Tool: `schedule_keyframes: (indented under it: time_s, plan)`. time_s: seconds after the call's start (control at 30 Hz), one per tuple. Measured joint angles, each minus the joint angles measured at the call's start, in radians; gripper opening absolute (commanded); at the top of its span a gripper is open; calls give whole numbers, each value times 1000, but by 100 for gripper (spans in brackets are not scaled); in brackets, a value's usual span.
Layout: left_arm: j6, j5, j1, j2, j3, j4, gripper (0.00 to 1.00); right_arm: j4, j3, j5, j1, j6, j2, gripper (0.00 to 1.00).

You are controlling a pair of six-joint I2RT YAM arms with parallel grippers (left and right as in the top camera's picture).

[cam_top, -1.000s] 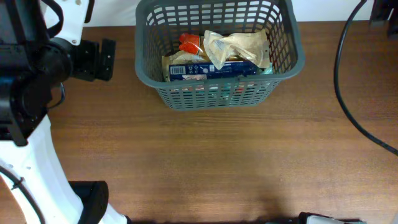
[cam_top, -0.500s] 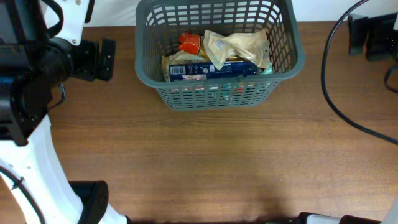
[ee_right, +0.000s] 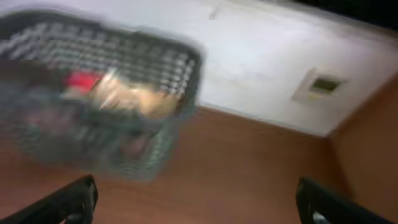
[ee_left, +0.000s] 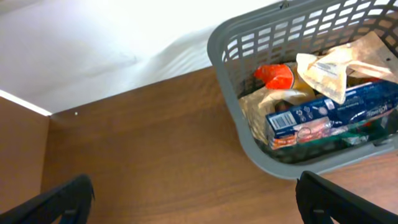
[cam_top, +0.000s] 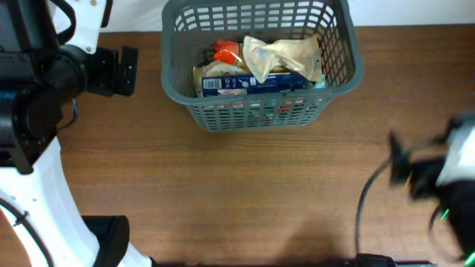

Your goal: Pack container

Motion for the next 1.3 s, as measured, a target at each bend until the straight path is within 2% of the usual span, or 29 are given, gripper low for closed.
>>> schedule_keyframes:
  time_s: [0.2, 0.43, 0.7, 1.3]
  plan:
    - [0, -1, 0, 0, -1, 0, 99, 222, -600, -132, 19, 1, -376, 99]
    - [0, 0, 0, 0, -1, 1, 99, 435, -991, -176, 20, 3, -513, 99]
    - [0, 0, 0, 0, -1, 0, 99, 474, -1204, -187, 20, 4, -665, 99]
    - [0, 0, 0, 0, -1, 0, 99, 492, -1209, -191, 20, 4, -675, 99]
